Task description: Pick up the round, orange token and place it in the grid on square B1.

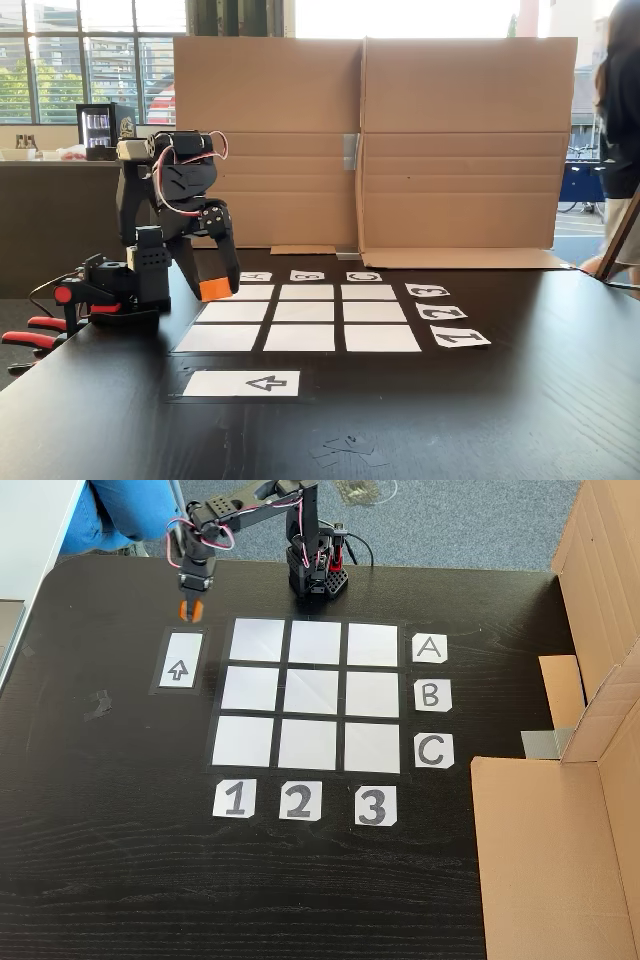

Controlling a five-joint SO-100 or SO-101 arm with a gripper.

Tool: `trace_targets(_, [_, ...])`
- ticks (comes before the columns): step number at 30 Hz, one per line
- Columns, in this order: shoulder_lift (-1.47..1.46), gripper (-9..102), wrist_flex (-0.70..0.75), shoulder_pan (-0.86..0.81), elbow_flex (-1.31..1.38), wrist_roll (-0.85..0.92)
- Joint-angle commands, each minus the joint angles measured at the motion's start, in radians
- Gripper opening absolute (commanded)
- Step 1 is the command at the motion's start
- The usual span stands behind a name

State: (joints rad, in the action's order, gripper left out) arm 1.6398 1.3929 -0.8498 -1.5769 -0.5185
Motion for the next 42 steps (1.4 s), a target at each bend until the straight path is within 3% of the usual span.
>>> trace_targets(1, [0.114,0,-0.006,0.063,-0.067,0.037])
trace_targets(10, [0.084,0,-0.034,0.222,-0.094,0.04])
trace_targets(24, [0.224,0,-0.078,0.267,-0.066,0.051])
trace_targets(42, [-0.018,0,-0.124,0.396,-0.023,0.043])
